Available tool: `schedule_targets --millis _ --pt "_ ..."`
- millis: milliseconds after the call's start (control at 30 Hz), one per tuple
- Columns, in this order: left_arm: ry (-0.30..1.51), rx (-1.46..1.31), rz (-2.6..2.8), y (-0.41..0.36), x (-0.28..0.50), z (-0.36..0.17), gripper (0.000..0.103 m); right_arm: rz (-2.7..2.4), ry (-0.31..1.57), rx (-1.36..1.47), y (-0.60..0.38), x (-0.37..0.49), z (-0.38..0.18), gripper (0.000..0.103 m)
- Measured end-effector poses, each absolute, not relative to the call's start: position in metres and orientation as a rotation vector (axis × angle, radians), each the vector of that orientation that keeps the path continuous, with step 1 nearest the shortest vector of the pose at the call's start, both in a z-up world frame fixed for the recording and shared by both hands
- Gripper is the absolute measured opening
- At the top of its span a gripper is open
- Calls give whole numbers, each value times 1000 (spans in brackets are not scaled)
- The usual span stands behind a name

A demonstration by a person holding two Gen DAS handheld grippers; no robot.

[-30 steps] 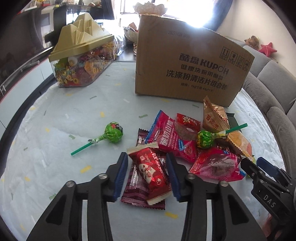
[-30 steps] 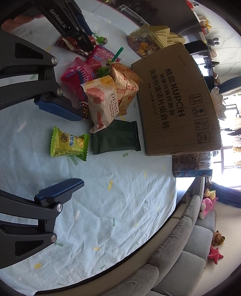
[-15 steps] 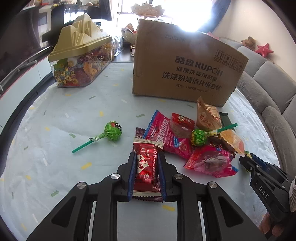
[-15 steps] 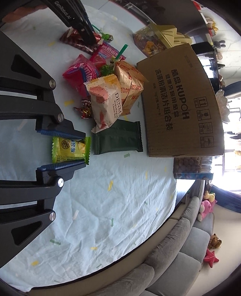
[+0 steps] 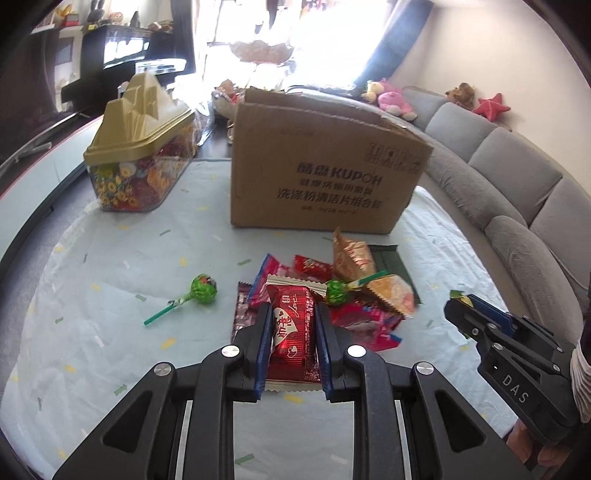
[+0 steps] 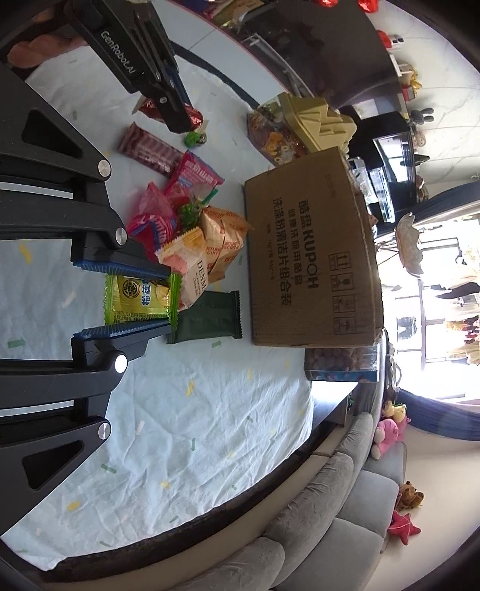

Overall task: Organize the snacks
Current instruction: 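Carry both snacks into the cardboard box and open both grippers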

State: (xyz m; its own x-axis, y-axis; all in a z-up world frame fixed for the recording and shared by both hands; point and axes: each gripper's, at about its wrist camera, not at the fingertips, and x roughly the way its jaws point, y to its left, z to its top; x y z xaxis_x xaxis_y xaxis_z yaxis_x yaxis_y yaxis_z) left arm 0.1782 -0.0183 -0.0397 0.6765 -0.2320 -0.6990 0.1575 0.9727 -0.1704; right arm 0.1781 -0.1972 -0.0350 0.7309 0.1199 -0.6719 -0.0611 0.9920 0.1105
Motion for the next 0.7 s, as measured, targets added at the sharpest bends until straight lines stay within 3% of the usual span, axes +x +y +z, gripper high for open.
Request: schedule_targets --millis 700 --pt "620 36 -247 -23 245 68 23 217 540 20 -175 237 69 24"
